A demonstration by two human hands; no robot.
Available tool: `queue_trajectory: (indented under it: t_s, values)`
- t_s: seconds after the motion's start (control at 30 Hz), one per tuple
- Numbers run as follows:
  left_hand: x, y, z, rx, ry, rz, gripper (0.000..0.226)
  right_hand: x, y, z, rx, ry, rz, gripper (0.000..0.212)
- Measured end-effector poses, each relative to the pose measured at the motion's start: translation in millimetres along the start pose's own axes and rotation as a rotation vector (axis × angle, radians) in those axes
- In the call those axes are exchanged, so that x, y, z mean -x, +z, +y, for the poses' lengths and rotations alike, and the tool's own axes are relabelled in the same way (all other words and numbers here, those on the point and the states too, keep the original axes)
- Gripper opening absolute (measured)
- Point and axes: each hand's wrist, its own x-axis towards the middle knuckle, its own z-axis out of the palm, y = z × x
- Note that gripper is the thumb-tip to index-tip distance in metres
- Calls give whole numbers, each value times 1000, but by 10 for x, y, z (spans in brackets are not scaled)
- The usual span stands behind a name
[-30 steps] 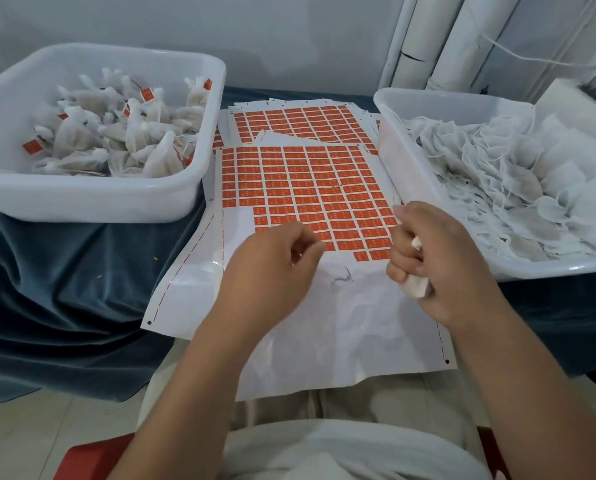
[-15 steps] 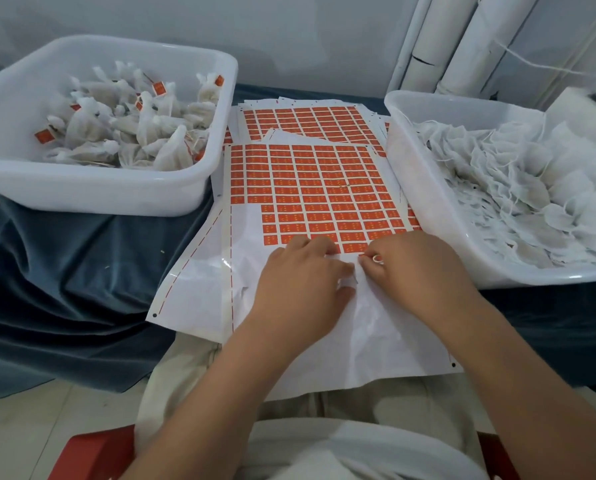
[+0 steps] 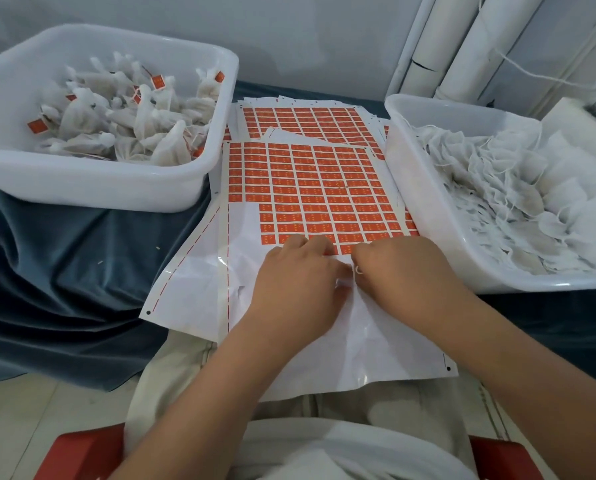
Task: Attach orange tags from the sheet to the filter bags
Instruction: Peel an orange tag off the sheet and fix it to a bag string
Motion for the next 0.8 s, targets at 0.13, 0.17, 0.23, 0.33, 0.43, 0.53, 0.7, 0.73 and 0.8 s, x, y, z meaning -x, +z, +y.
queue_trajectory:
  t_s: [0.13,0.17,0.23,0.33,0.43,0.53,0.7,0.73,0.8]
  values:
    - [10,0,-2,-5,10,12,30,-10,-11,-7,36,2,-25,21]
    - [5,0,-5,-9,9,11,31,-8,-7,34,22,33,-29,19]
    - [-6,-4,-10,-1,-4,-2,34,-3,-2,145,-9,109,-21,16]
    - [-14,-3,-16,1,-11,-10,36,26,-5,241,-105,176,29,21]
    - [-10,-1,-8,-12,-4,-1,34,13,17,131,-124,138,-7,27]
    - [-8,-3,2,-26,14,-4,32,-146,-20,31,3,126,-197,23]
    - [-9,-23,-4,-30,31,-12,30,-421,-221,-65,215,-47,-400,13]
    - [-8,-27,-5,-27,34,-19,30,-455,-261,-74,244,-76,-417,19]
    - [-12,-32,-10,-24,36,-32,31,-530,-319,-77,262,-136,-428,35]
